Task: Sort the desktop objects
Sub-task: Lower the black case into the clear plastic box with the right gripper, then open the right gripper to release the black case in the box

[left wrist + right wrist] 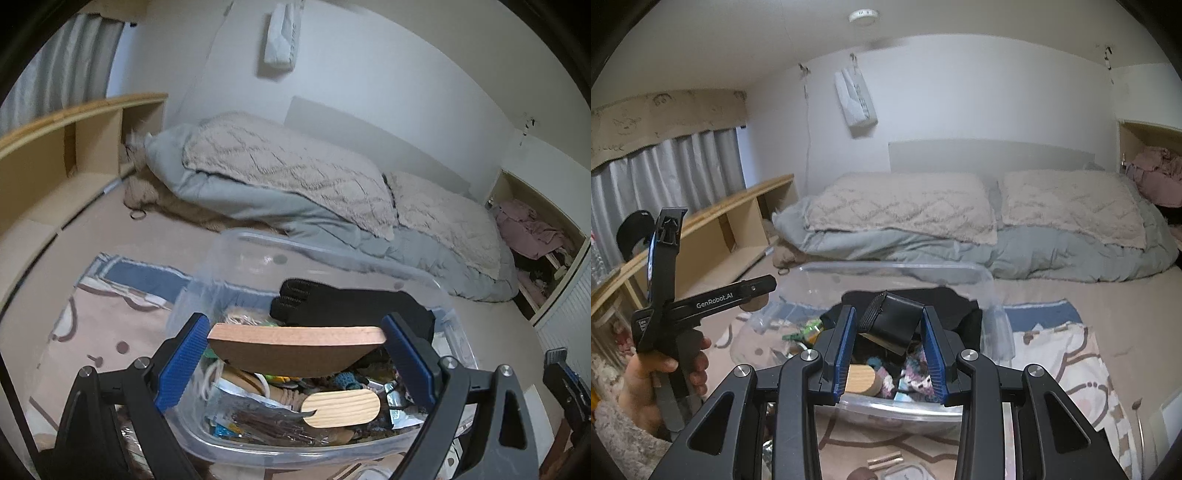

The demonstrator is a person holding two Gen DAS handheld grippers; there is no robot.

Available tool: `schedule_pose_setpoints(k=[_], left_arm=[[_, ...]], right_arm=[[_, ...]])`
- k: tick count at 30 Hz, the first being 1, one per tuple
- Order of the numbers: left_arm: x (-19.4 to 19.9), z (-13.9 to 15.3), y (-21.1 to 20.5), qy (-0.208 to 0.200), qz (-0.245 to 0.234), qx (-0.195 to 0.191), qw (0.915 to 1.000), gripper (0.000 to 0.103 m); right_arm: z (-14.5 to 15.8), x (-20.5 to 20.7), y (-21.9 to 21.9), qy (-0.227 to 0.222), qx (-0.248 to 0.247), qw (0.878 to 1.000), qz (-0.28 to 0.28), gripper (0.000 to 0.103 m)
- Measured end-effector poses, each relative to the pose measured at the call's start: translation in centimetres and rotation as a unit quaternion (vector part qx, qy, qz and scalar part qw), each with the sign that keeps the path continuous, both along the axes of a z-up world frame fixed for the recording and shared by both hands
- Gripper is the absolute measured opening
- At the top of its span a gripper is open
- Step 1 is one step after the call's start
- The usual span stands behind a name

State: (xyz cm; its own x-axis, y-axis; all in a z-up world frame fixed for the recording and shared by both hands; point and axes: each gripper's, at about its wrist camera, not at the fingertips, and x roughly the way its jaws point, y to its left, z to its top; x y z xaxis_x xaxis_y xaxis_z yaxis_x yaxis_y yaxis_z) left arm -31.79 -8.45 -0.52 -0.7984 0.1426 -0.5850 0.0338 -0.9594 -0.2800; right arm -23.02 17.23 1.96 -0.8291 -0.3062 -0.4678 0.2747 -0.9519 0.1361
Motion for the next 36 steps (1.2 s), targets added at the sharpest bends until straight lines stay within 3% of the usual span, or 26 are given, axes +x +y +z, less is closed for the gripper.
schedule_pose_setpoints(k=[10, 15, 26, 36], left_arm=[[-0.9, -1.7, 0.7, -0.007, -0.007, 0.006, 0.9999, 0.099], [0.0, -1.1, 0.6, 0.014, 0.005, -0.027, 0.9995, 0.103], [0.8, -1.0, -0.4, 0.002, 0.054, -0.068, 0.9962, 0.103], [1.6, -0.9, -0.6, 0.020, 0.041, -0.089, 0.9950, 0.103]], right_arm=[[-1.4, -1.5, -1.3, -0.022, 0.007, 1.000, 0.004, 0.037], [-1.8, -2.5, -1.6, -0.029, -0.004, 1.000, 0.003, 0.037], [-4.5, -5.6, -2.5, -0.068, -0.021, 0.997, 0.006, 0.037], [-6.8, -8.0, -3.1, -0.096, -0.048, 0.994, 0.007, 0.037]])
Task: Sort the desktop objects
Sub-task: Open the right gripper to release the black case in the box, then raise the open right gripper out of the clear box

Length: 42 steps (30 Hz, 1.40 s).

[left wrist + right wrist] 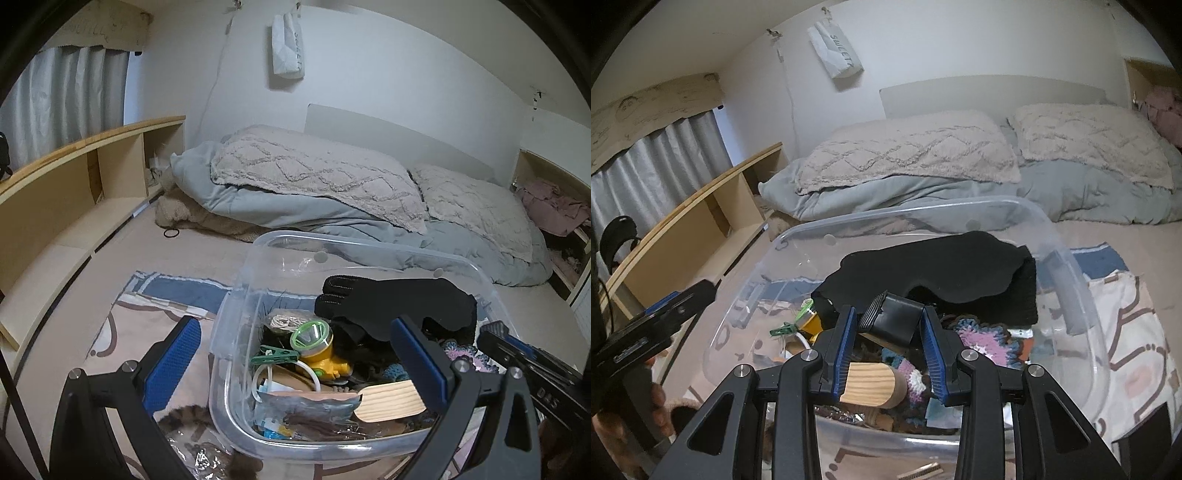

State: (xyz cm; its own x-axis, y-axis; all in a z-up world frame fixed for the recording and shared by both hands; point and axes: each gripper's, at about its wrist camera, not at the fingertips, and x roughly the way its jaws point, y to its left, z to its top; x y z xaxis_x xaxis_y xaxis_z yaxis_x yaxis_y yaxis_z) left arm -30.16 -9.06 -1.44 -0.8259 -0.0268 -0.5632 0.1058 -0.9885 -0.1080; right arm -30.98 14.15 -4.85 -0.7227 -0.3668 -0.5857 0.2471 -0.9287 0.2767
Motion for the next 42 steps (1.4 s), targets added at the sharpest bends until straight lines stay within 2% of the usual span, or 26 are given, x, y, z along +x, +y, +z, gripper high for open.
schedule_pose_setpoints(k=[7, 8, 9, 11, 15, 19, 20, 23, 27, 29, 42], left_arm=[[0.2, -0.1, -0.7, 0.007, 0.014, -0.005, 0.9999, 0.103], [0.2, -0.1, -0.8, 0.009, 0.016, -0.005, 0.9998, 0.103], [0.3, 0.0, -0.9, 0.012, 0.017, -0.005, 0.9998, 0.103], [0.5, 0.1, -0.9, 0.018, 0.018, -0.005, 0.9997, 0.103], [0.7, 0.3, -0.6, 0.024, 0.015, -0.010, 0.9996, 0.103], [1.2, 0.6, 0.0, 0.033, -0.007, -0.018, 0.9993, 0.103], [1.2, 0.7, 0.2, 0.034, -0.012, -0.023, 0.9991, 0.103], [1.4, 0.9, 0.7, 0.032, -0.025, -0.030, 0.9987, 0.103], [1.8, 0.9, 0.9, 0.032, -0.027, -0.022, 0.9989, 0.103], [1.9, 1.0, 1.1, 0.031, -0.029, -0.022, 0.9989, 0.103], [2.4, 1.1, 2.7, 0.022, -0.041, -0.029, 0.9985, 0.103]], right_arm=[[-0.6, -0.7, 0.0, 0.010, -0.021, 1.000, -0.007, 0.037], [-0.7, -0.8, 0.0, 0.006, -0.025, 1.000, -0.011, 0.040], [-0.7, -1.0, 0.1, 0.002, -0.029, 1.000, -0.012, 0.054], [-0.8, -0.8, 0.3, 0.005, -0.031, 0.999, -0.020, 0.071], [-0.5, -0.4, -0.1, 0.018, -0.015, 1.000, -0.008, 0.071], [-0.2, -0.3, -0.2, 0.025, -0.021, 0.999, -0.001, 0.071], [-0.1, -0.2, -0.1, 0.028, -0.023, 0.999, -0.002, 0.074], [0.4, 0.3, 0.1, 0.041, -0.025, 0.999, -0.007, 0.097], [1.2, 0.9, 0.4, 0.053, -0.025, 0.998, -0.010, 0.099], [1.4, 1.1, 0.6, 0.055, -0.023, 0.998, -0.012, 0.103], [1.9, 2.1, 1.6, 0.050, 0.019, 0.998, -0.034, 0.103]])
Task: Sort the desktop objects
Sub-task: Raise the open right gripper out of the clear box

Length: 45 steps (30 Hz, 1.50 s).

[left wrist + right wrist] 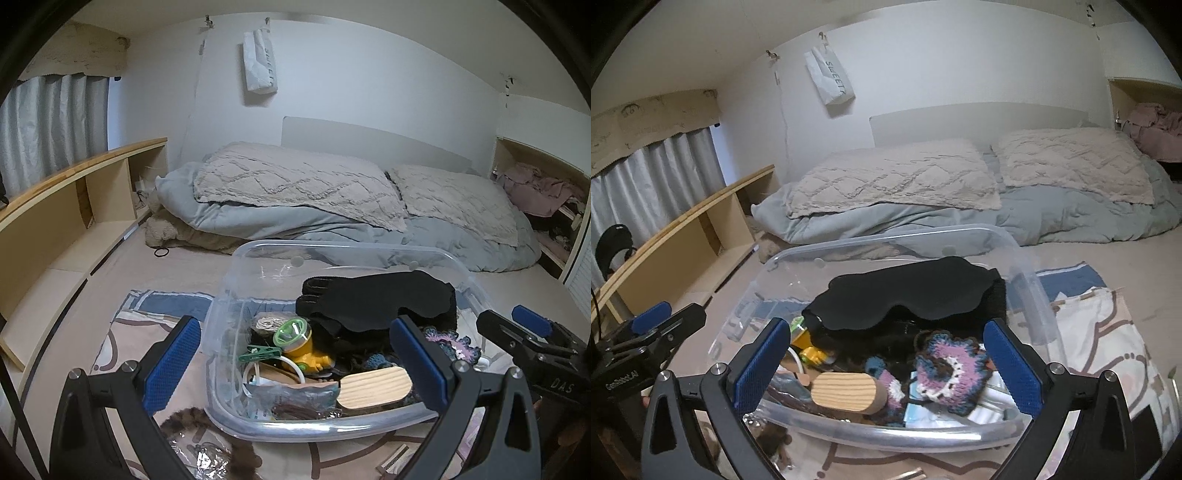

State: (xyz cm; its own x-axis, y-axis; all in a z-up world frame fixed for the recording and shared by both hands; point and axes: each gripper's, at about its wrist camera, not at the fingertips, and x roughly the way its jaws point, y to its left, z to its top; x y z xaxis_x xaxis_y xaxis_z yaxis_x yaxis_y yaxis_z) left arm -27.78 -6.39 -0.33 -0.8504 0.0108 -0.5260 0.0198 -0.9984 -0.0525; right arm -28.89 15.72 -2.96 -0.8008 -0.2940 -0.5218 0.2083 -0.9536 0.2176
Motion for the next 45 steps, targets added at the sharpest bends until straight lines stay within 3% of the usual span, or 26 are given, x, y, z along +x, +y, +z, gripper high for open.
schedule_pose_setpoints(k=[9, 20, 30, 37, 45], left_arm=[[0.2, 0.1, 0.9, -0.004, -0.006, 0.001, 1.0000, 0.103], [1.8, 1.7, 1.2, 0.022, 0.015, -0.021, 0.9994, 0.103], [3.4, 2.8, 2.3, 0.035, 0.023, -0.007, 0.9991, 0.103], [4.4, 2.6, 4.2, 0.022, 0.020, -0.040, 0.9988, 0.103], [6.6, 2.8, 4.8, 0.026, 0.025, -0.049, 0.9982, 0.103]], right_arm=[[0.4, 0.8, -0.1, 0.003, 0.030, 1.000, 0.001, 0.103], [1.5, 2.2, 1.0, 0.014, 0.035, 0.999, 0.008, 0.103], [2.5, 4.4, 3.6, 0.036, 0.027, 0.999, -0.004, 0.103], [3.2, 6.3, 4.3, 0.048, 0.038, 0.998, 0.005, 0.103], [3.5, 8.3, 5.4, 0.053, 0.044, 0.997, 0.016, 0.103]])
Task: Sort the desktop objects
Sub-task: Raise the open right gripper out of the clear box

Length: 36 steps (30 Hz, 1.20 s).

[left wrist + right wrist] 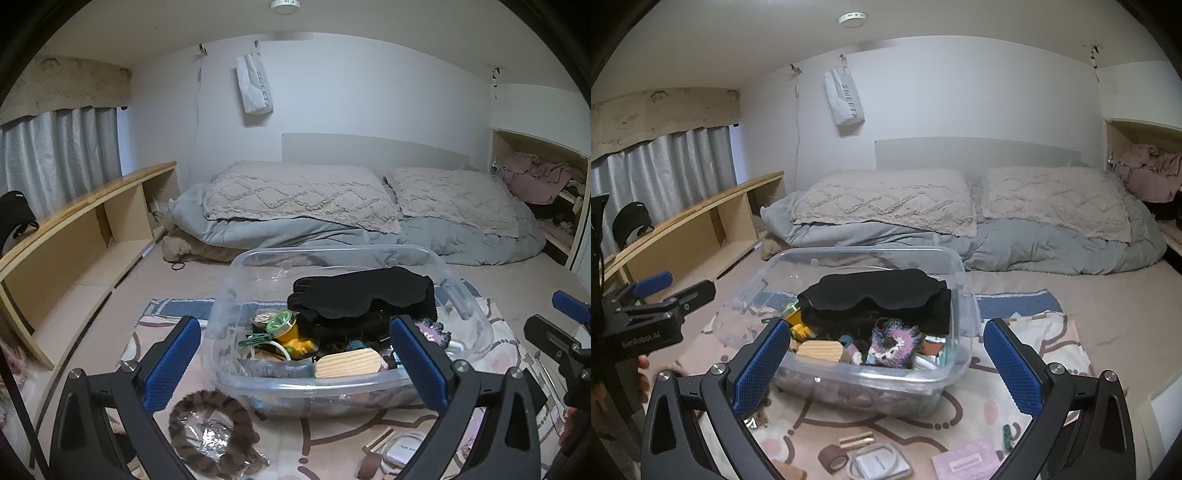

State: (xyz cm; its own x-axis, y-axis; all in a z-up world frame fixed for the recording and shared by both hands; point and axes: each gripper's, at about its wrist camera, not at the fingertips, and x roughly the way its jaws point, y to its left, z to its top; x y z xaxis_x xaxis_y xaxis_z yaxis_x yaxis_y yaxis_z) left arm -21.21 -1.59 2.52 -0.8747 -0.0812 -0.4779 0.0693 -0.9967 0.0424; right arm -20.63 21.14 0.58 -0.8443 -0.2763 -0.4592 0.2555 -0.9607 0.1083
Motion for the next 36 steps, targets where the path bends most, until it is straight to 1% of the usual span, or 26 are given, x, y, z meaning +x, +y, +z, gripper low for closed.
schedule_pose_setpoints(k=[6, 9, 12, 17, 22, 26, 33, 36], left_arm=[[1.8, 0.3, 0.3, 0.007, 0.010, -0.010, 0.9999, 0.103], [2.6, 0.5, 0.6, 0.011, 0.008, -0.020, 0.9997, 0.103], [3.4, 0.6, 0.9, 0.018, 0.008, -0.027, 0.9994, 0.103], [4.4, 0.6, 1.1, 0.019, -0.002, -0.028, 0.9994, 0.103], [5.4, 0.2, 0.8, 0.019, -0.012, -0.034, 0.9992, 0.103], [5.9, 0.1, 0.4, 0.022, -0.013, -0.031, 0.9992, 0.103], [6.8, -1.0, -0.3, 0.014, -0.014, -0.036, 0.9992, 0.103], [7.1, -1.7, -0.6, 0.007, -0.015, -0.039, 0.9991, 0.103]], right_arm=[[-0.2, 1.6, 1.6, 0.002, -0.014, 1.000, 0.002, 0.103], [-0.6, 2.0, 2.2, -0.004, -0.019, 1.000, 0.004, 0.103], [-0.8, 2.4, 2.6, 0.000, -0.014, 1.000, 0.002, 0.103], [-1.4, 3.2, 3.3, -0.003, -0.017, 1.000, 0.010, 0.103], [-2.7, 3.9, 3.3, -0.014, 0.004, 1.000, 0.022, 0.103], [-3.7, 4.6, 3.5, -0.026, 0.011, 0.999, 0.036, 0.103], [-6.0, 5.0, 4.1, -0.050, 0.036, 0.997, 0.047, 0.103], [-7.4, 4.9, 4.7, -0.068, 0.044, 0.996, 0.046, 0.103]])
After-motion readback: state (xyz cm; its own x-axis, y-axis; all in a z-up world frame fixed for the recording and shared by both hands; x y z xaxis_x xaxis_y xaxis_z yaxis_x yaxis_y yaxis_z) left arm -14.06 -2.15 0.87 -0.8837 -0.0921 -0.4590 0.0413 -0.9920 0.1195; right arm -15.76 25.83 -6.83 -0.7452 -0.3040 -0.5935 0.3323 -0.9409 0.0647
